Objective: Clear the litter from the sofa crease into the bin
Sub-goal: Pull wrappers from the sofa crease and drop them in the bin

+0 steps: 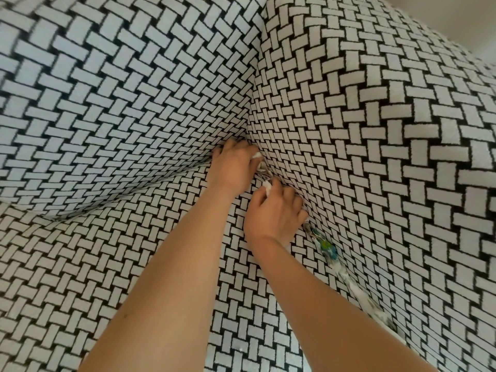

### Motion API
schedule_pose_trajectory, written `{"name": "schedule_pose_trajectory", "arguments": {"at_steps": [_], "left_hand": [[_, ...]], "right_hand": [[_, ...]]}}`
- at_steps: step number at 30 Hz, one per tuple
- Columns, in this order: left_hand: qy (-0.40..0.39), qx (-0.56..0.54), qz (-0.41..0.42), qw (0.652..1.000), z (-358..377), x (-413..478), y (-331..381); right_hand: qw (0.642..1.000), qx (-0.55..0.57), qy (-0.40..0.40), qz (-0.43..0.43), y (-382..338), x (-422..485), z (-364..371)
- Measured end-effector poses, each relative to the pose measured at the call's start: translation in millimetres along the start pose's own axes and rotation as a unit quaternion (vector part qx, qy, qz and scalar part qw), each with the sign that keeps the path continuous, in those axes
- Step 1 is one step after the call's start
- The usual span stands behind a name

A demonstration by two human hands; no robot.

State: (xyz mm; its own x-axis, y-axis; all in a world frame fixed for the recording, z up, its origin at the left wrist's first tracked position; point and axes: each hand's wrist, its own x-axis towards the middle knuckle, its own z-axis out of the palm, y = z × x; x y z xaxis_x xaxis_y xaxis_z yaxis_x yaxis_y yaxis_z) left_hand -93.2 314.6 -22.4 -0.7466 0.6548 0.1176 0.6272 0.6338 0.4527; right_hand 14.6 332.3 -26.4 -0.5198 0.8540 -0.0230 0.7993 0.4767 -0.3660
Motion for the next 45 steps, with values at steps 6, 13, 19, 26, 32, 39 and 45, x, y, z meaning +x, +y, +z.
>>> {"name": "schedule_pose_trajectory", "arguments": {"at_steps": [6, 13, 19, 26, 32, 39, 45], "left_hand": [[0.066, -0.094, -0.046, 0.992, -1.9, -8.3, -3.9], [0.160, -0.189, -0.103, 0.963, -2.7, -20.4, -6.6], [0.220, -0.251, -0.175, 0.926, -10.1, -24.1, -5.9], [0.225, -0.221, -0.181, 0.932, -12.6, -24.9, -5.3], [0.061, -0.097, -0.063, 0.991, -11.6, -30.3, 1.0], [-0.015, -0.023, -0.019, 0.999, -7.9, -22.1, -5.4], [-0.038, 0.014, -0.008, 0.999, -10.1, -20.6, -5.7]], "right_hand": [[1.000, -0.002, -0.011, -0.009, -3.6, 1.9, -1.7], [1.000, 0.026, 0.002, -0.007, -4.9, 1.3, -1.8], [0.999, 0.035, 0.026, -0.017, -2.1, 1.5, 2.1], [0.999, -0.013, 0.014, -0.043, -3.5, 3.0, 2.2], [0.997, -0.024, 0.012, -0.071, -3.7, 3.8, 2.2], [0.998, 0.000, 0.019, -0.068, -2.3, 4.3, 2.8], [0.997, 0.044, 0.039, -0.057, -2.5, 3.7, 4.6]]}}
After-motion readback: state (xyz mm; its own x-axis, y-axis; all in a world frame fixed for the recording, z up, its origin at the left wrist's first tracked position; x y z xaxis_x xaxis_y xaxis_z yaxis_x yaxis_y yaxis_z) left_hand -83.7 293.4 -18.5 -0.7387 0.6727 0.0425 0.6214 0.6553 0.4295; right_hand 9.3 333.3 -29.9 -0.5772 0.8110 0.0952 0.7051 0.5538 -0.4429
